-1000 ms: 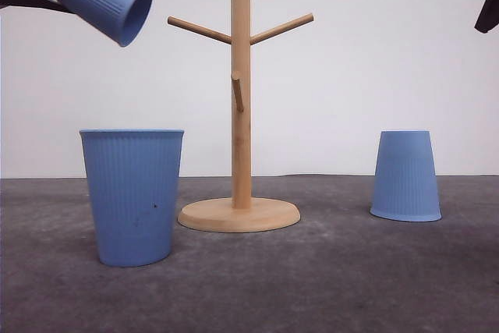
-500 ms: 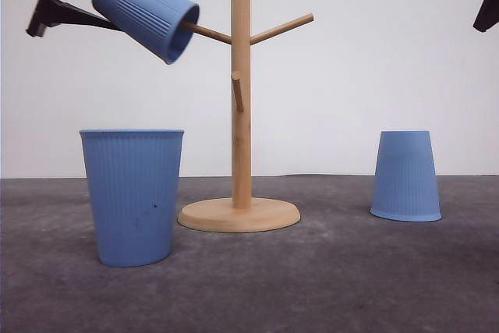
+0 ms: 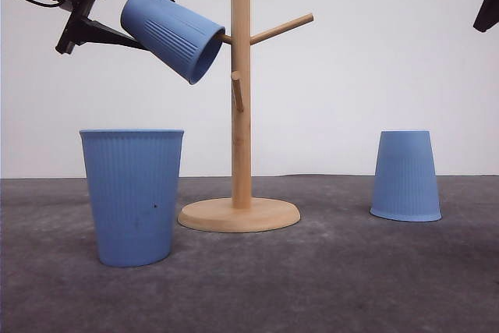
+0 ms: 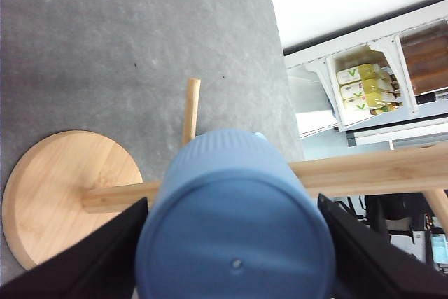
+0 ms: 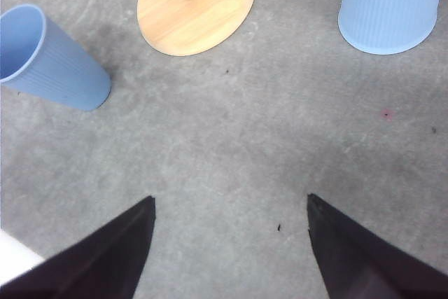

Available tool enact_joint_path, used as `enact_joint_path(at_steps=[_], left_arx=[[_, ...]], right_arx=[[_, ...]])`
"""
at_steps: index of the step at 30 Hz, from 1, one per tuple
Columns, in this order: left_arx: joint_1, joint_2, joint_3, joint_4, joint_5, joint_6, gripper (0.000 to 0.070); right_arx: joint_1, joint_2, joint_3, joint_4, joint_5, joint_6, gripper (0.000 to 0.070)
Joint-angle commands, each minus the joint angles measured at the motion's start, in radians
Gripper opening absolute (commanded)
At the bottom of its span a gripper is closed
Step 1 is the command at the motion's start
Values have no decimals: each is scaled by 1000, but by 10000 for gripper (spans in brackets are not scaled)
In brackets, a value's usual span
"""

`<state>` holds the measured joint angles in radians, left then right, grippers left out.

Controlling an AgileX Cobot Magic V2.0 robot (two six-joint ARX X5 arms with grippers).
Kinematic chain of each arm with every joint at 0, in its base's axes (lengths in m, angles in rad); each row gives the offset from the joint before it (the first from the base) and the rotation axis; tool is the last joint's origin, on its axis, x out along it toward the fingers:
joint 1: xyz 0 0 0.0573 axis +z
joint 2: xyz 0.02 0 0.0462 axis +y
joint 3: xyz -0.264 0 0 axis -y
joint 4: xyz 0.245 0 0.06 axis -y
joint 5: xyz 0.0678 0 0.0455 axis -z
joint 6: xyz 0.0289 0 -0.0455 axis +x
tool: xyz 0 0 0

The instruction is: Place three cups

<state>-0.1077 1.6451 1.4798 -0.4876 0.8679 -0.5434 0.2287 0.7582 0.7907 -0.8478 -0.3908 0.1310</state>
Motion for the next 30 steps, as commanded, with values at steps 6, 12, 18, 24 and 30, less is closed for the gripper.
enact_joint_path(at_steps=[6, 12, 18, 24, 30], left_arx=[[-17, 31, 25, 10, -16, 1, 394], [-24, 32, 25, 9, -22, 3, 486], [-24, 32, 25, 9, -22, 4, 567], [-23, 32, 25, 8, -15, 5, 602], [-14, 32, 25, -18, 30, 37, 604]], right_arx=[[3, 5, 16, 10, -3, -8, 434], [3, 5, 16, 10, -3, -8, 434], [3, 5, 16, 9, -3, -8, 434], [3, 5, 16, 9, -3, -8, 434], [3, 5, 16, 9, -3, -8, 434]])
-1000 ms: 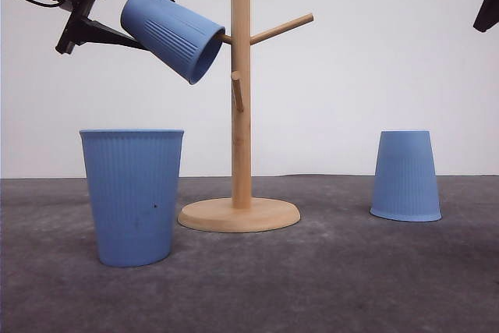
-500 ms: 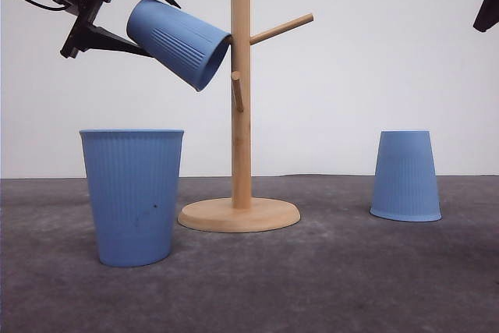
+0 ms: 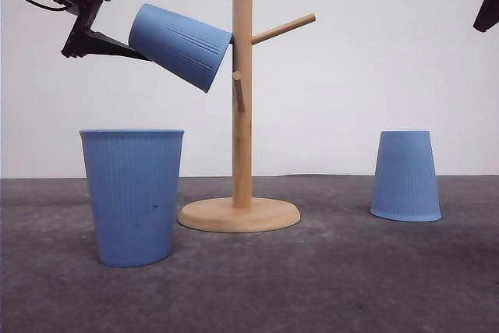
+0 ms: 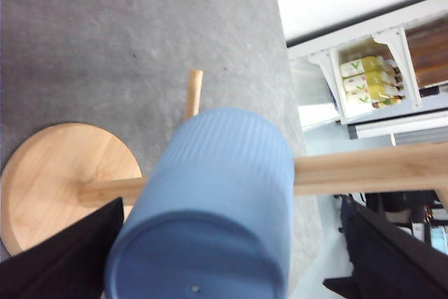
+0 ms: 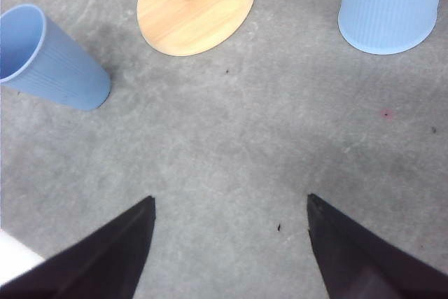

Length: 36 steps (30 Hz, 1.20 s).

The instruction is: Place three cups

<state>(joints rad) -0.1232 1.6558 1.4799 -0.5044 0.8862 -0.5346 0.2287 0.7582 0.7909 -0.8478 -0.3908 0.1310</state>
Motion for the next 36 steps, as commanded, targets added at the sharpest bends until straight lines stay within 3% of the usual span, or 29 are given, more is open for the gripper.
enact_joint_path(at_steps=[1, 22, 27, 29, 32, 36], left_arx=[[7, 21, 24, -17, 12, 41, 604], [160, -83, 24, -514, -6, 474, 597], [164, -187, 24, -530, -76, 519, 590], [164, -243, 16, -528, -150, 526, 582], [160, -339, -20, -517, -264, 543, 511], [162, -494, -136, -419, -297, 529, 499]], right_arx=[[3, 5, 16, 9, -3, -8, 434], [3, 5, 16, 9, -3, -8, 434], [3, 5, 16, 9, -3, -7, 434], [3, 5, 16, 9, -3, -7, 434], [3, 5, 16, 9, -3, -6, 434], [3, 5, 16, 11, -2, -7, 434]])
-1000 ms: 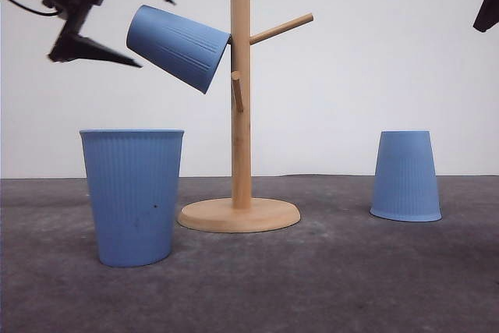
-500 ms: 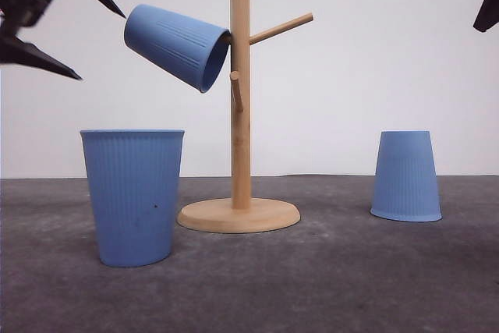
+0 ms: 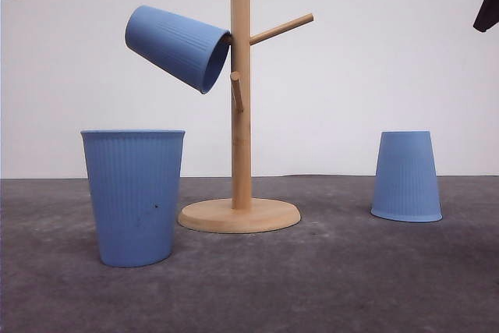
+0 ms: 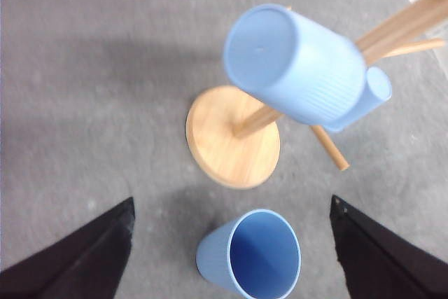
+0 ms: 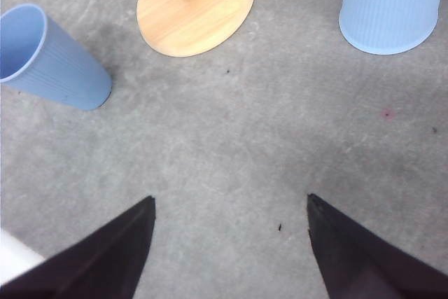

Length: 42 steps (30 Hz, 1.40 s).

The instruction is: Place three cups

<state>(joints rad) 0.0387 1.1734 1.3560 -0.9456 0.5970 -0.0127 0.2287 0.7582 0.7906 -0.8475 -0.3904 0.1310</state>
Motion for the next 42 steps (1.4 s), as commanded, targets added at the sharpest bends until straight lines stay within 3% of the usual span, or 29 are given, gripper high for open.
enact_joint_path(at_steps=[1, 6, 9, 13, 19, 24, 28, 32, 39, 42], left_arx=[[1, -58, -56, 61, -26, -13, 499], [0, -257, -287, 266, -118, -111, 499], [-2, -356, -414, 375, -118, -127, 499], [-37, -461, -562, 461, -119, -150, 499], [-93, -541, -680, 418, -134, -174, 499], [-127, -554, -682, 419, -133, -174, 499], [-140, -554, -682, 424, -133, -176, 499], [-146, -554, -682, 423, -133, -181, 499], [-147, -554, -682, 423, -133, -190, 499], [-147, -554, -682, 423, -133, -192, 499]], right_arx=[[3, 5, 16, 15, -2, -8, 434], [3, 2, 16, 78, -1, -28, 434], [3, -4, 16, 103, 5, -72, 434], [3, -8, 16, 110, 25, -61, 434], [1, 5, 29, 107, 122, 67, 434], [-50, 115, 127, 48, 126, 89, 434], [-107, 271, 256, -22, 66, 61, 443], [-153, 432, 388, -37, 9, 11, 537], [-164, 682, 591, -5, 65, -88, 566], [-164, 774, 634, 46, 81, -98, 635]])
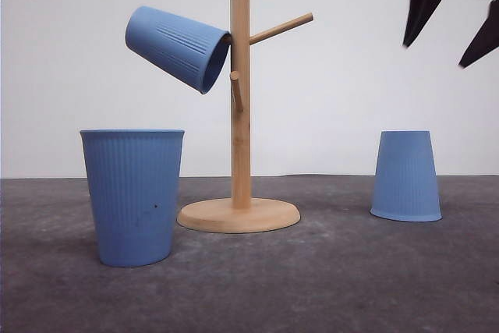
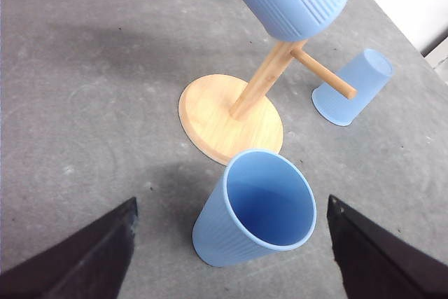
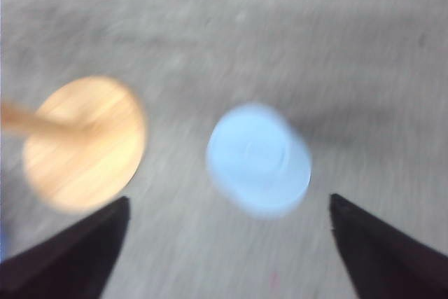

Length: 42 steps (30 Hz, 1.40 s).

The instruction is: Place three cups

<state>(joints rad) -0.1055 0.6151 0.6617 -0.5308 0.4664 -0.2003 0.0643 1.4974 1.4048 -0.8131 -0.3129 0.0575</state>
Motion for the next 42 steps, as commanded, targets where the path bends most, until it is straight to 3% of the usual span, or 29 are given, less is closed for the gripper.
enact_joint_path(at_steps=[1, 8, 20, 25, 28, 36, 42], left_arx=[[-3, 5, 13, 8, -3, -5, 499], [-3, 5, 13, 8, -3, -26, 499], [-2, 5, 13, 7, -26, -27, 499], [-2, 5, 13, 7, -34, -27, 499], [-2, 5, 13, 7, -39, -26, 499], [-2, 5, 13, 8, -44, -26, 499], [-2, 5, 13, 8, -44, -26, 499]], right_arx=[[1, 59, 23, 36, 3, -24, 662], [2, 210, 23, 134, 0, -27, 676], [65, 340, 23, 169, 32, -47, 671], [92, 370, 23, 183, 113, -41, 555], [94, 373, 23, 184, 118, -27, 534], [89, 372, 23, 151, 133, -17, 379], [88, 329, 25, 118, 128, -19, 368]])
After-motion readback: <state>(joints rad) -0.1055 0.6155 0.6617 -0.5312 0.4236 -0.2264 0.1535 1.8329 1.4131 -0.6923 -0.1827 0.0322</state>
